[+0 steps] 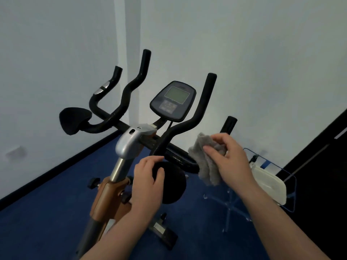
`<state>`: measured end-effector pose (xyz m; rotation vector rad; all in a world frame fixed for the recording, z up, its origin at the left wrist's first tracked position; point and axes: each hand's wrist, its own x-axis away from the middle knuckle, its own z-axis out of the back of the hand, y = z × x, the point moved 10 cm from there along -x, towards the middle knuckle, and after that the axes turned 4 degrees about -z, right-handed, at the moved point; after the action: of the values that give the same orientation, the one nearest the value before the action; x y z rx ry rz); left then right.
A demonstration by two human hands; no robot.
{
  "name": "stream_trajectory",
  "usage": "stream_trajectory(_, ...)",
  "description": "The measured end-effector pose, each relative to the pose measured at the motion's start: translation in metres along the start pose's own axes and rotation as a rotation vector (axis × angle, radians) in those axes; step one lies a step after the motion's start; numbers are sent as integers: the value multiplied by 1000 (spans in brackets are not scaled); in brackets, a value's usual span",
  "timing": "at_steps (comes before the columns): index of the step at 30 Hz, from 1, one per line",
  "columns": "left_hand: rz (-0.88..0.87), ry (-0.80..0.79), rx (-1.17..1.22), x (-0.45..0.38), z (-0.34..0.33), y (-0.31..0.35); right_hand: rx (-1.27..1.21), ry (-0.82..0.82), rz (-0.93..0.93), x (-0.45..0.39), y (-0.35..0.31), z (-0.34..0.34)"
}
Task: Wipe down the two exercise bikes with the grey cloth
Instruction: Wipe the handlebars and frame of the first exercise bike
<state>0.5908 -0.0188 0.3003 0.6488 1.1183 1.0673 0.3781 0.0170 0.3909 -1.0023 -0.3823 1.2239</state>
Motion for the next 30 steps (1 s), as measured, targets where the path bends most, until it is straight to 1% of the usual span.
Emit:
stream_trajectory(1,-6,19,-37,-1,-3,2,72,15,50,-6,-2,-2)
stream_trajectory(3,2,97,-131,-2,-5,4,270,-60,189,-8,-5,-21)
stream_trajectory(5,19,190,-242,-1,-4,6,503,-174,412,4,-3,-49)
stream_trajectory(6,20,229,-286,0,-3,7,605,-202,516,11,2,-57)
stream_trajectory(7,18,260,-318,2,-4,8,646,-207,581,14,10,-59)
stream_trajectory(8,18,284,-338,3,-5,8,626,-206,602,14,19,-55)
stream_trajectory(11,44,354,-344,6,-4,6,484,-203,602,6,33,-47)
stream_trajectory(14,80,399,-300,11,-3,4,430,-227,599,2,28,-62)
stream_trajectory(18,94,418,-259,13,-1,2,338,-291,471,-23,18,-86)
stream_trajectory(21,70,418,-268,12,-1,2,403,-356,372,-48,10,-109)
stream_trajectory(24,53,417,-249,11,0,1,397,-497,322,-63,7,-122)
stream_trajectory(26,30,404,-247,11,0,2,407,-632,312,-64,13,-117)
stream_trajectory(28,2,384,-246,11,-2,3,501,-740,321,-61,23,-105)
stream_trajectory(30,-17,371,-225,11,-3,3,619,-770,351,-58,25,-96)
